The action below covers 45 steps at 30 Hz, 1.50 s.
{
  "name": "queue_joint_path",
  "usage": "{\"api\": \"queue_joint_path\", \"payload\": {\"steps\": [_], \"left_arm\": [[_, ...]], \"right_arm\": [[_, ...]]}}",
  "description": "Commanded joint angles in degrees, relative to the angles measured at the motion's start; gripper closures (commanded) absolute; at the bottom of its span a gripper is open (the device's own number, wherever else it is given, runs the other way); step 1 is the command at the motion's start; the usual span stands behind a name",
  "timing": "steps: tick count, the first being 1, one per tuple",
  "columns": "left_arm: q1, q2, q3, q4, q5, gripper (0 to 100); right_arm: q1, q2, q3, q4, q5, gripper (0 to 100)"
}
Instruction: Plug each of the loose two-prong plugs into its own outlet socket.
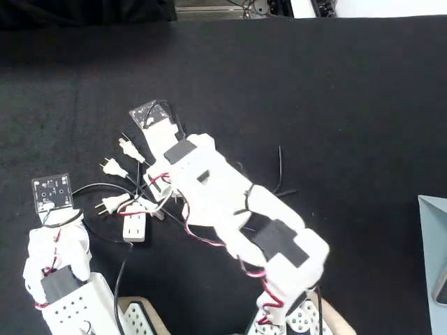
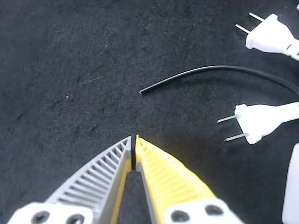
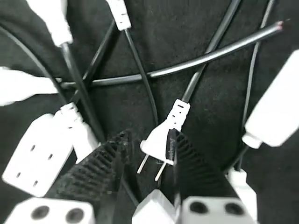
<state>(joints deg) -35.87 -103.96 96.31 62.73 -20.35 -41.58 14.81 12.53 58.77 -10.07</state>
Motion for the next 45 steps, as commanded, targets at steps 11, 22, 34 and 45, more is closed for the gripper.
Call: {"api": "queue_joint_path", "payload": {"steps": [11,22,34,45], "left_arm": [[-0.8,0.0,1.1,0.3,-0.4,97],[-0.8,0.1,1.1,0.4,-0.4,97],[-0.8,0.1,1.1,0.4,-0.4,97],[-0.8,0.1,1.1,0.4,-0.4,97]], "right_arm": [[2.0,4.4,-5.8,4.6,-1.1,86.4],[4.7,4.4,-6.6,8.4,-1.0,86.8],[5.2,5.5,-7.0,7.8,2.1,96.2],[8.0,13.9,-18.7,16.8,2.2,98.6]]}}
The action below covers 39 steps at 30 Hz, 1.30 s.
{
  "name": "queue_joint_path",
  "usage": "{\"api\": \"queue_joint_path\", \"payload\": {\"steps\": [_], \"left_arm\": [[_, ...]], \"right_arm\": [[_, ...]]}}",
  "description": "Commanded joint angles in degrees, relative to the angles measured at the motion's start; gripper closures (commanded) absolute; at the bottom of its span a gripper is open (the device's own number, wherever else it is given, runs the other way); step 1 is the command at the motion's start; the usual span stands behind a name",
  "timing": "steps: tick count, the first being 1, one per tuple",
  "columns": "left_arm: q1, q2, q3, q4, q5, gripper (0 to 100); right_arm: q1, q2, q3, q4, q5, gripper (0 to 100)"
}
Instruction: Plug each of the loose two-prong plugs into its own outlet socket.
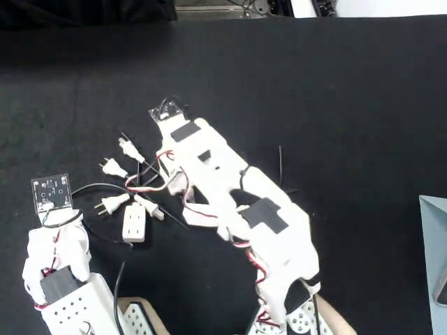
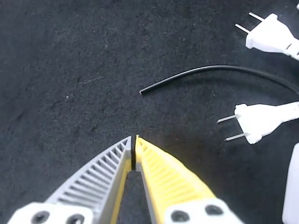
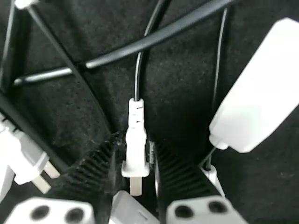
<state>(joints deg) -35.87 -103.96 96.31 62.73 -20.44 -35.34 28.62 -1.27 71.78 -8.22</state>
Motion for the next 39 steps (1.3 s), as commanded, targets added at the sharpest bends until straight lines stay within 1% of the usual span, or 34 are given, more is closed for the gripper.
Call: {"api": "queue_joint_path", "payload": {"steps": [1,6,10,14,16,18,21,24,27,29,35,39], "left_arm": [[-0.8,0.1,1.1,0.4,-0.3,97],[-0.8,0.0,1.1,0.4,-0.3,97],[-0.5,-0.3,1.1,-0.4,-0.3,97],[-0.4,-0.4,-1.1,-4.4,0.0,97],[-0.3,-0.4,-2.0,-8.0,3.3,97],[0.5,-0.4,-2.7,-11.4,9.1,97],[4.7,-0.4,-4.5,-13.2,13.6,96],[10.4,-0.4,-6.5,-12.8,16.4,91],[15.4,-0.4,-8.2,-13.3,22.2,85],[18.9,-0.4,-9.5,-13.3,24.3,83],[29.1,-0.4,-13.5,-13.3,24.9,83],[34.7,-0.3,-16.0,-13.4,25.0,83]], "right_arm": [[1.7,0.1,-5.9,5.2,0.4,98.7],[1.5,-0.5,-11.0,10.0,0.2,98.7],[0.4,-4.9,-13.7,14.4,0.1,98.7],[-2.8,-12.1,-9.9,16.4,0.1,98.7],[-4.2,-16.5,-6.5,16.0,0.1,98.7],[-5.2,-21.8,-3.4,16.0,0.1,98.7],[-5.3,-30.2,0.8,15.9,0.1,98.7],[-4.9,-38.5,6.6,13.2,0.1,98.7],[-5.3,-46.6,14.6,9.1,0.1,98.7],[-5.3,-52.3,19.7,5.6,0.1,98.7],[-5.3,-69.1,33.0,-3.2,0.0,98.7],[-5.5,-77.8,40.7,-8.4,0.3,98.7]]}}
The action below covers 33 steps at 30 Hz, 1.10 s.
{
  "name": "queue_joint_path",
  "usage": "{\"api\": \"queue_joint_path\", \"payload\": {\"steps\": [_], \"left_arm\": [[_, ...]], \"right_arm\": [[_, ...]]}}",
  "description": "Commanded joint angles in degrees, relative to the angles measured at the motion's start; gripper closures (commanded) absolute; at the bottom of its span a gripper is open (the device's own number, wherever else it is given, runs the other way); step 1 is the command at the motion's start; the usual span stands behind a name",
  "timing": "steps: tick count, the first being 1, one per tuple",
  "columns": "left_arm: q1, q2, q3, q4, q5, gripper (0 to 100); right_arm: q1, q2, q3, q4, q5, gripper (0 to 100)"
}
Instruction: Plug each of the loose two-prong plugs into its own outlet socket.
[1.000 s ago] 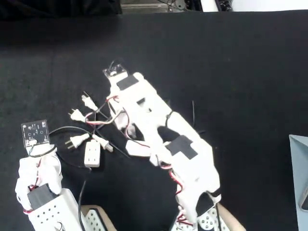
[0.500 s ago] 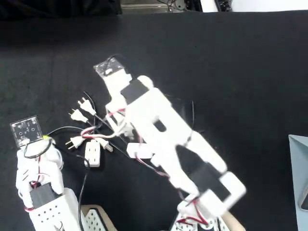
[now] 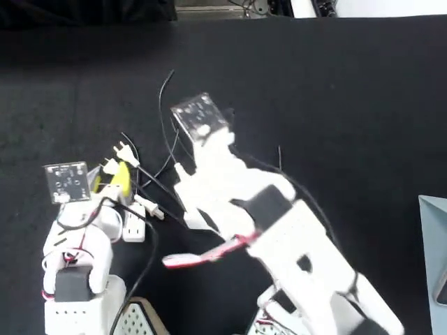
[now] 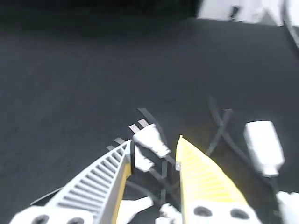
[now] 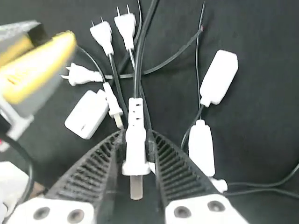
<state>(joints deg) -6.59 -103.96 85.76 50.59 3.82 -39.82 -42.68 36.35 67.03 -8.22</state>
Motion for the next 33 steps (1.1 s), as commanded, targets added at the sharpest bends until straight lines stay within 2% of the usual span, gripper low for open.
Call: {"api": "queue_joint_path", "payload": {"steps": [1,13,19,26,29,33], "left_arm": [[6.5,-0.3,-6.1,-1.2,0.7,83],[20.4,-0.3,-12.6,-0.8,0.5,83],[22.9,-0.3,-17.2,0.2,0.3,83],[22.1,-0.4,-21.8,10.2,0.2,83],[17.2,-0.4,-23.4,14.3,0.3,83],[6.8,0.1,-23.3,20.2,-1.2,83]], "right_arm": [[-1.9,-8.0,4.6,-4.5,0.4,98.7],[-9.8,-10.8,8.9,-6.1,0.4,98.7],[-9.8,-10.9,8.9,-6.0,0.4,98.7],[-9.0,-10.9,10.2,-6.1,0.4,98.7],[-6.5,-10.9,10.5,-6.2,0.0,98.7],[-0.1,-10.9,12.4,-6.8,-0.1,98.7]]}}
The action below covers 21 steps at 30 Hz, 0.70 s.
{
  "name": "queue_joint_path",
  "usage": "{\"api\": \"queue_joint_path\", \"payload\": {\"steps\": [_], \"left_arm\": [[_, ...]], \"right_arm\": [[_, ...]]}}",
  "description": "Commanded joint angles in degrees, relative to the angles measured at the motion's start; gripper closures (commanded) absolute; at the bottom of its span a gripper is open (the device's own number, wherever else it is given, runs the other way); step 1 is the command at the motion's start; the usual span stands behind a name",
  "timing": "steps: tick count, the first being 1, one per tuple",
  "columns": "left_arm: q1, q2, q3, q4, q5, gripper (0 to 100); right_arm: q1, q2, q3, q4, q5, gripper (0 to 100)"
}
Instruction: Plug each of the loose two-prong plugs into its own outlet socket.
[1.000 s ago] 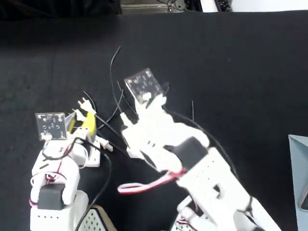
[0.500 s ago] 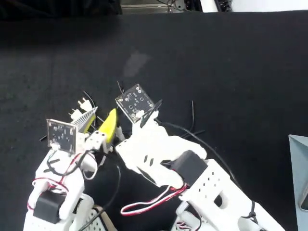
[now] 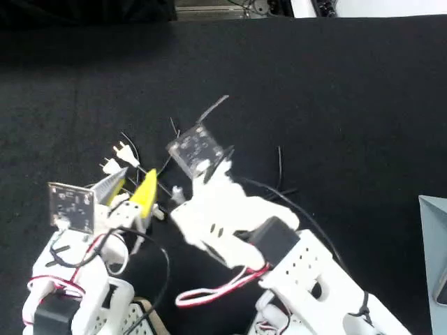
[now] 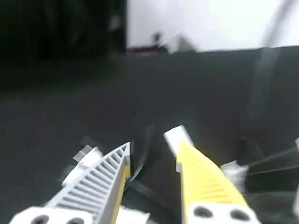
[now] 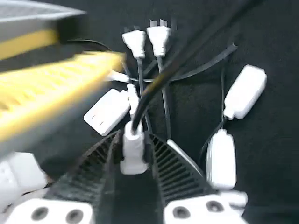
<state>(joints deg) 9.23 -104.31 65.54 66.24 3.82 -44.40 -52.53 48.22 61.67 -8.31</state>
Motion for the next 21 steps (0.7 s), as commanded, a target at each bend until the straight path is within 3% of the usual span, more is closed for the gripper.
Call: {"api": "queue_joint_path", "payload": {"steps": [1,6,12,21], "left_arm": [[-11.2,0.4,-2.9,5.6,-3.4,83],[-17.7,0.9,0.6,7.6,-14.2,83],[-18.3,12.7,4.4,7.6,-20.4,83],[-18.2,40.9,-2.7,6.9,-21.6,73]], "right_arm": [[6.0,-1.0,1.5,-2.4,-0.1,98.7],[10.8,-1.0,8.7,-10.5,-3.2,98.7],[13.7,-1.0,13.2,-15.5,-3.2,98.7],[14.2,-1.0,14.0,-15.7,-3.3,98.7]]}}
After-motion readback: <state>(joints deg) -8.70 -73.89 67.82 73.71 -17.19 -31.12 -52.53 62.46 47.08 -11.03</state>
